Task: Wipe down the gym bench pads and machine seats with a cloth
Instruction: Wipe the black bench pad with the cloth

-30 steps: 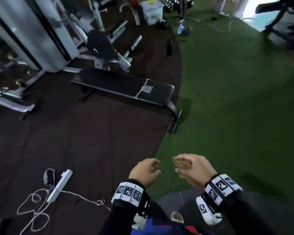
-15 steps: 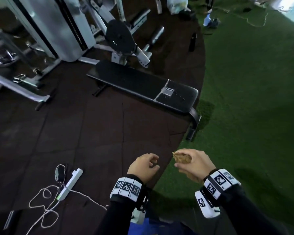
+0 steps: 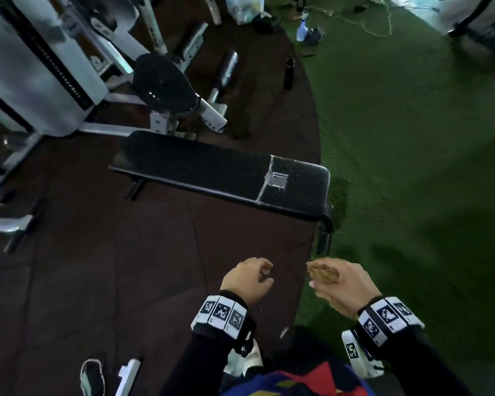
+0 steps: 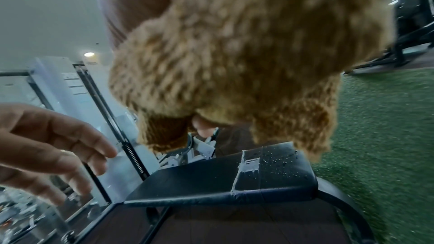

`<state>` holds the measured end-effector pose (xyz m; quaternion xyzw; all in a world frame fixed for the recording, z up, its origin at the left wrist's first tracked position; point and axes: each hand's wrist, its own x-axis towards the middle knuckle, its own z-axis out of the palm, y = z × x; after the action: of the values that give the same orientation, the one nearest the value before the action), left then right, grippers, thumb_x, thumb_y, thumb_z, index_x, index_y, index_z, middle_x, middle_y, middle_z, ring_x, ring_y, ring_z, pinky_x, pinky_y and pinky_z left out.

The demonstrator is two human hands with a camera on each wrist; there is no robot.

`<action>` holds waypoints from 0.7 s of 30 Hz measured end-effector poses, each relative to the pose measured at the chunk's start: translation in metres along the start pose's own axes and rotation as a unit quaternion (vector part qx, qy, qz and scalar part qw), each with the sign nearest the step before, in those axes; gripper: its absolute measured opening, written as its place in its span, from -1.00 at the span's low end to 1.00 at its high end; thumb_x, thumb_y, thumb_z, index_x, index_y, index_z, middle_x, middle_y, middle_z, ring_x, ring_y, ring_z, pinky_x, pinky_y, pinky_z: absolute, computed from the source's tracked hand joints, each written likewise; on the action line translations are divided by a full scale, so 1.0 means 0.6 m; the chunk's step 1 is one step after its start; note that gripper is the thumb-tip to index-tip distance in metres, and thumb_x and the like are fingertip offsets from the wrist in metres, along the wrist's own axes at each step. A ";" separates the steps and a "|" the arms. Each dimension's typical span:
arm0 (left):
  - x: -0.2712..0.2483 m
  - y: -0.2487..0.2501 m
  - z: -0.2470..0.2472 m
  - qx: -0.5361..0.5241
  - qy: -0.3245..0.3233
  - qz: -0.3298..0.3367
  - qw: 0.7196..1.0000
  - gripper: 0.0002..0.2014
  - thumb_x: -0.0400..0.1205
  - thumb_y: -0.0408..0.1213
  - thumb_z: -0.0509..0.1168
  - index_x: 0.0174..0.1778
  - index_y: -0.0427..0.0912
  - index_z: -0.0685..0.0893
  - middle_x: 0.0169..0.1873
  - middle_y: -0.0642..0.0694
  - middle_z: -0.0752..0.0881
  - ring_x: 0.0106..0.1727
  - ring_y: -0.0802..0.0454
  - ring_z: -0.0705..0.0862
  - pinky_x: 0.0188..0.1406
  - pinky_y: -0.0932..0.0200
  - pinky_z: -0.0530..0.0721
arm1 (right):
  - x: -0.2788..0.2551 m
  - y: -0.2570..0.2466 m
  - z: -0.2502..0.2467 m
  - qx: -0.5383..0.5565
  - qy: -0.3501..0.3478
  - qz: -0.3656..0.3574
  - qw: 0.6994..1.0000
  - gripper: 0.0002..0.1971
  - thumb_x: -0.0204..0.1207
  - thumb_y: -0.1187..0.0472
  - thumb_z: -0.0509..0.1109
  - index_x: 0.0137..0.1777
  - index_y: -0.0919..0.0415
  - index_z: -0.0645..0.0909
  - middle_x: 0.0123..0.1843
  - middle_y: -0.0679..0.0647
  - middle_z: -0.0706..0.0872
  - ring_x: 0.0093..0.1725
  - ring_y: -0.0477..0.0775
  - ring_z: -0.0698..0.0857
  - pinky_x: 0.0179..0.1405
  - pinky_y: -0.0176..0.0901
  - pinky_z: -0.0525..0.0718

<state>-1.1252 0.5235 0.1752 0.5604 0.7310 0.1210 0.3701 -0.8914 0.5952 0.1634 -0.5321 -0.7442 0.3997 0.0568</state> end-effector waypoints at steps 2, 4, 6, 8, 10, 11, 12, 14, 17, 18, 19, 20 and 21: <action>0.044 0.005 -0.013 0.006 -0.024 0.012 1.000 -0.73 0.57 -0.13 0.33 0.19 0.10 0.63 0.03 0.19 0.67 0.02 0.19 0.67 0.15 0.10 0.65 | 0.030 -0.001 -0.011 0.004 0.014 0.014 1.000 -0.64 0.24 -0.07 0.59 0.07 -0.22 0.69 -0.01 -0.31 0.71 -0.01 -0.33 0.68 0.06 -0.36 0.65; 0.093 0.013 -0.026 0.014 -0.046 0.017 0.999 -0.72 0.57 -0.13 0.32 0.20 0.10 0.62 0.05 0.19 0.67 0.03 0.18 0.67 0.16 0.09 0.65 | 0.065 0.002 -0.027 -0.004 0.019 0.022 1.000 -0.62 0.26 -0.10 0.58 0.10 -0.21 0.68 0.00 -0.30 0.70 0.00 -0.30 0.68 0.04 -0.38 0.63; 0.146 0.022 -0.039 0.022 -0.061 0.021 0.998 -0.71 0.57 -0.13 0.32 0.22 0.09 0.62 0.07 0.18 0.67 0.04 0.16 0.68 0.17 0.08 0.64 | 0.108 0.008 -0.045 -0.016 0.014 0.031 0.999 -0.58 0.28 -0.14 0.55 0.16 -0.20 0.65 0.03 -0.26 0.69 0.03 -0.24 0.67 0.06 -0.34 0.64; 0.200 0.031 -0.052 0.029 -0.072 0.020 0.997 -0.71 0.57 -0.13 0.32 0.22 0.09 0.61 0.07 0.17 0.67 0.04 0.16 0.68 0.17 0.07 0.64 | 0.155 0.014 -0.066 -0.016 0.012 0.049 0.999 -0.55 0.29 -0.16 0.54 0.20 -0.18 0.64 0.06 -0.23 0.69 0.05 -0.20 0.67 0.08 -0.29 0.64; 0.253 0.037 -0.062 0.032 -0.078 0.020 0.996 -0.71 0.58 -0.14 0.32 0.23 0.08 0.61 0.08 0.16 0.68 0.04 0.16 0.68 0.17 0.08 0.64 | 0.202 0.021 -0.085 -0.014 0.019 0.058 0.998 -0.55 0.30 -0.15 0.54 0.21 -0.16 0.64 0.06 -0.21 0.70 0.04 -0.18 0.67 0.07 -0.27 0.64; 0.279 0.039 -0.067 0.033 -0.080 0.019 0.996 -0.71 0.58 -0.14 0.32 0.23 0.07 0.61 0.08 0.15 0.68 0.05 0.16 0.68 0.17 0.09 0.64 | 0.225 0.023 -0.093 -0.010 0.025 0.061 0.998 -0.55 0.30 -0.14 0.54 0.21 -0.16 0.64 0.06 -0.20 0.70 0.04 -0.17 0.67 0.07 -0.25 0.65; 0.304 0.042 -0.070 0.032 -0.081 0.019 0.996 -0.71 0.58 -0.14 0.31 0.24 0.07 0.61 0.08 0.15 0.68 0.05 0.16 0.67 0.17 0.10 0.64 | 0.249 0.026 -0.100 -0.007 0.029 0.065 0.997 -0.55 0.31 -0.14 0.54 0.21 -0.15 0.63 0.06 -0.19 0.70 0.03 -0.15 0.67 0.08 -0.22 0.65; 0.353 0.042 -0.073 0.033 -0.084 0.021 0.996 -0.71 0.59 -0.15 0.31 0.25 0.04 0.61 0.09 0.12 0.68 0.06 0.15 0.67 0.18 0.11 0.63 | 0.295 0.034 -0.110 -0.011 0.024 0.075 0.997 -0.55 0.32 -0.15 0.52 0.23 -0.16 0.62 0.07 -0.18 0.69 0.04 -0.11 0.67 0.09 -0.13 0.67; 0.421 0.033 -0.067 0.032 -0.087 0.017 0.996 -0.71 0.60 -0.17 0.30 0.25 -0.01 0.62 0.10 0.07 0.68 0.07 0.14 0.66 0.19 0.13 0.61 | 0.357 0.052 -0.108 -0.016 0.026 0.094 0.995 -0.56 0.33 -0.17 0.48 0.23 -0.20 0.59 0.06 -0.21 0.67 0.02 -0.12 0.66 0.06 -0.14 0.66; 0.445 0.025 -0.061 0.032 -0.087 0.015 0.996 -0.71 0.60 -0.17 0.30 0.25 -0.02 0.62 0.11 0.07 0.68 0.07 0.14 0.66 0.20 0.13 0.61 | 0.377 0.062 -0.101 -0.007 0.036 0.101 0.994 -0.57 0.33 -0.16 0.48 0.21 -0.21 0.60 0.04 -0.22 0.67 0.00 -0.13 0.67 0.04 -0.16 0.66; 0.469 0.015 -0.053 0.034 -0.087 0.012 0.996 -0.71 0.61 -0.16 0.30 0.26 -0.02 0.62 0.12 0.06 0.67 0.08 0.14 0.66 0.20 0.12 0.61 | 0.396 0.074 -0.090 0.012 0.049 0.109 0.993 -0.60 0.32 -0.14 0.50 0.18 -0.22 0.60 0.01 -0.23 0.67 -0.02 -0.14 0.67 0.02 -0.17 0.67; 0.494 0.002 -0.042 0.039 -0.085 0.011 0.996 -0.70 0.61 -0.15 0.29 0.27 -0.02 0.61 0.14 0.07 0.66 0.11 0.14 0.65 0.21 0.10 0.61 | 0.416 0.087 -0.076 0.038 0.061 0.118 0.990 -0.64 0.32 -0.11 0.52 0.13 -0.24 0.61 -0.02 -0.24 0.66 -0.05 -0.15 0.69 -0.01 -0.15 0.69; 0.520 -0.013 -0.029 0.045 -0.083 0.013 0.995 -0.69 0.61 -0.14 0.28 0.29 -0.01 0.60 0.17 0.08 0.64 0.14 0.14 0.64 0.23 0.08 0.60 | 0.437 0.101 -0.060 0.065 0.069 0.127 0.987 -0.68 0.32 -0.08 0.53 0.08 -0.26 0.62 -0.05 -0.24 0.66 -0.10 -0.16 0.71 -0.05 -0.12 0.72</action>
<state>-1.1735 0.8084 0.0562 0.5939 0.6952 0.0452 0.4024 -0.9397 0.8408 0.0586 -0.6443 -0.6368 0.4135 0.0915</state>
